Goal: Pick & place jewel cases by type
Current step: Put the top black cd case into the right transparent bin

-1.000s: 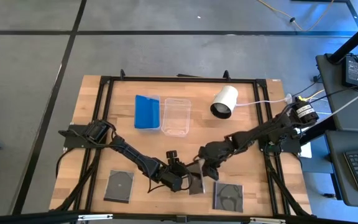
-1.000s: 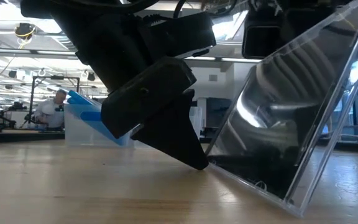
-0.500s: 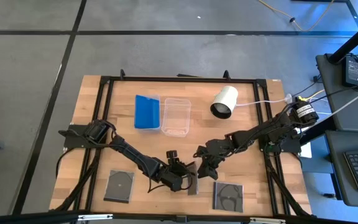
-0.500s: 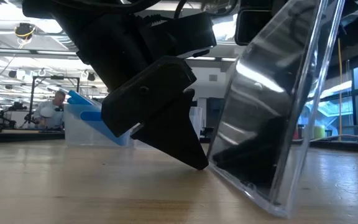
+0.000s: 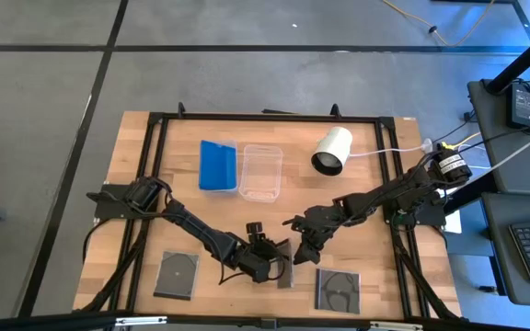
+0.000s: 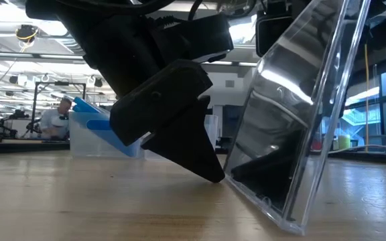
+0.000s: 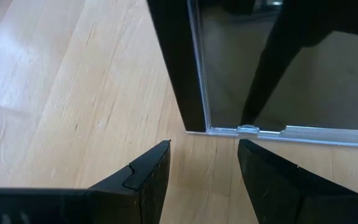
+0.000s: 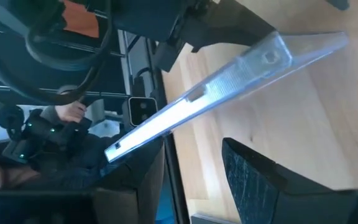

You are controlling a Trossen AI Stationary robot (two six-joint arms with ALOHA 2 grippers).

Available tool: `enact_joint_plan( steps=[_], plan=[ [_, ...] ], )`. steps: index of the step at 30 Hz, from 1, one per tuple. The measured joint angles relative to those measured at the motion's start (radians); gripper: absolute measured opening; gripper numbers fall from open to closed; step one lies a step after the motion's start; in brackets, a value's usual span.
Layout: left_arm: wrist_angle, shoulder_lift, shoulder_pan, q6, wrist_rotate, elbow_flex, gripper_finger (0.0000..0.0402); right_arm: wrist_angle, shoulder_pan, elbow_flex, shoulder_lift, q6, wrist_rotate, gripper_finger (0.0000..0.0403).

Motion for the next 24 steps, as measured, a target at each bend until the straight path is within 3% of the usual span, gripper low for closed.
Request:
enact_joint_plan(
  steps=[24],
  plan=[
    [-0.02,0.0,-0.001,-0.032,0.002,0.001,0.0187,0.06,0.0,0.0,-0.002,0.074,0.025,0.0167]
  ],
)
